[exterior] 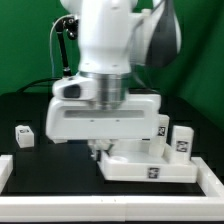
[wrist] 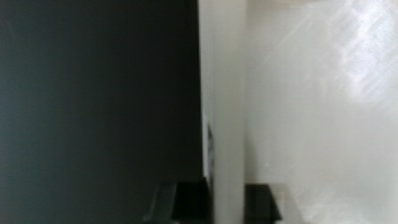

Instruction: Assemble square table

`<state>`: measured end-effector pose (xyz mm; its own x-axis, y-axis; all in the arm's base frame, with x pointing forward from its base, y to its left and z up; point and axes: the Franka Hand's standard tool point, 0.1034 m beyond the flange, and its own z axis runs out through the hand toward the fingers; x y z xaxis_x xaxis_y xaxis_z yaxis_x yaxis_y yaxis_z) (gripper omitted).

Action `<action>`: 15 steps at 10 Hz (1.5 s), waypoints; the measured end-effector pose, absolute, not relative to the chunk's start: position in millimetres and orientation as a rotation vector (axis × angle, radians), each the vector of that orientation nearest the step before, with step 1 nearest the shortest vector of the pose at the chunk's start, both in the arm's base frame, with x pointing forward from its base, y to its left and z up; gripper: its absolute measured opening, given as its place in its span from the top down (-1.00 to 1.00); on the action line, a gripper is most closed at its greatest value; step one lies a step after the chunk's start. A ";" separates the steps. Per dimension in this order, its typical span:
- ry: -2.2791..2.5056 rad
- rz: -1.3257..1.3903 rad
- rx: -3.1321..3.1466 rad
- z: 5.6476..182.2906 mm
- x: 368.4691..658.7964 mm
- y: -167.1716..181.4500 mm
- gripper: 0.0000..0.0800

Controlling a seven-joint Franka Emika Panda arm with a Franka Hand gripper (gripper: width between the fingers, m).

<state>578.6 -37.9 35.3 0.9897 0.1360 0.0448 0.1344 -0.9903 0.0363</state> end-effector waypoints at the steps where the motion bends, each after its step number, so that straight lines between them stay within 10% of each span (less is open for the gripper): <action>1: 0.336 0.073 3.086 34.3 579.9 -36.0 0.84; 11: 1.647 -0.021 2.507 34.6 607.4 -47.5 0.84; 15: 2.051 0.010 2.083 19.2 641.3 15.1 0.84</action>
Offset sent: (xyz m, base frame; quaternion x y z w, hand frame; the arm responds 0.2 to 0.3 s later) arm 0.0000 0.0000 0.0000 0.0000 0.0000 -0.1296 0.9916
